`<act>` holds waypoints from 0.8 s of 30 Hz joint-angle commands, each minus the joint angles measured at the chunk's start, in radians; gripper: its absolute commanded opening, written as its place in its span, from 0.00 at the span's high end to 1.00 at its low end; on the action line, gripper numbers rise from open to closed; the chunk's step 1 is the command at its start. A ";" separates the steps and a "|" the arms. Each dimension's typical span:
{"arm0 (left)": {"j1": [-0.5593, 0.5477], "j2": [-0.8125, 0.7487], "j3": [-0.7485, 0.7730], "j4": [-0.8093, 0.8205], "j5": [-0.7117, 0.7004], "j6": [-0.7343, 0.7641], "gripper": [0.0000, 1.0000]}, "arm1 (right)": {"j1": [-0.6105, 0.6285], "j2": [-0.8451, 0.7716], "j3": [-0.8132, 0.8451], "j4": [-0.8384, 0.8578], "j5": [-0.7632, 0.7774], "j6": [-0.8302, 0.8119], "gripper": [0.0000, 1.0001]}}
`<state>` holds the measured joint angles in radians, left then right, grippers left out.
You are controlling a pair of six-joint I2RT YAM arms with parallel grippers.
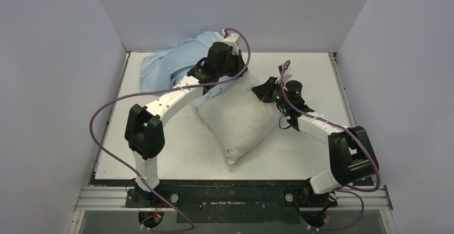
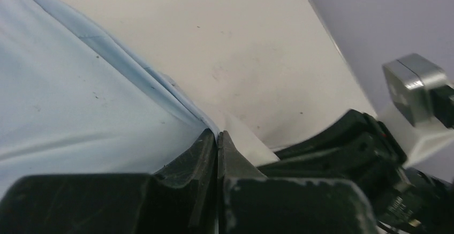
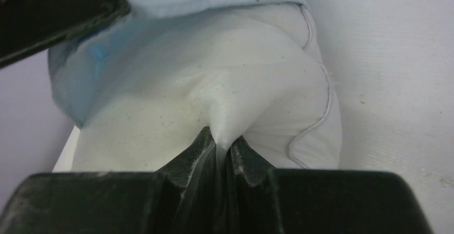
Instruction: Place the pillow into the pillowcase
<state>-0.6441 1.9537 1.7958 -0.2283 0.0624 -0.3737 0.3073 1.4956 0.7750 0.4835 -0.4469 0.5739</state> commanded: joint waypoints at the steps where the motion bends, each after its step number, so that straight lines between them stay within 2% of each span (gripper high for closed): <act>1: -0.092 -0.153 -0.180 0.319 0.263 -0.254 1.00 | 0.025 -0.028 -0.028 0.260 0.134 0.126 1.00; 6: -0.163 -0.199 -0.367 0.395 0.261 -0.321 1.00 | 0.030 -0.013 -0.013 0.236 0.267 0.154 1.00; 12: -0.138 -0.206 -0.394 0.288 0.196 -0.271 1.00 | 0.030 -0.010 -0.010 0.153 0.316 0.160 0.99; 14: -0.103 -0.213 -0.380 0.264 0.202 -0.262 0.92 | 0.029 -0.032 -0.027 0.111 0.332 0.147 0.87; 19: -0.010 -0.282 -0.340 0.147 0.191 -0.199 0.55 | 0.029 -0.144 -0.005 -0.093 0.391 0.074 0.61; 21: 0.042 -0.329 -0.354 0.121 0.180 -0.177 0.47 | 0.031 -0.181 0.025 -0.186 0.393 0.036 0.47; 24: 0.135 -0.405 -0.400 0.091 0.194 -0.159 0.43 | 0.043 -0.207 0.082 -0.320 0.362 -0.035 0.36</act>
<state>-0.6159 1.6989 1.4025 -0.0879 0.2134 -0.5755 0.3355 1.3514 0.7559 0.3180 -0.1036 0.6434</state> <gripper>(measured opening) 0.550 0.586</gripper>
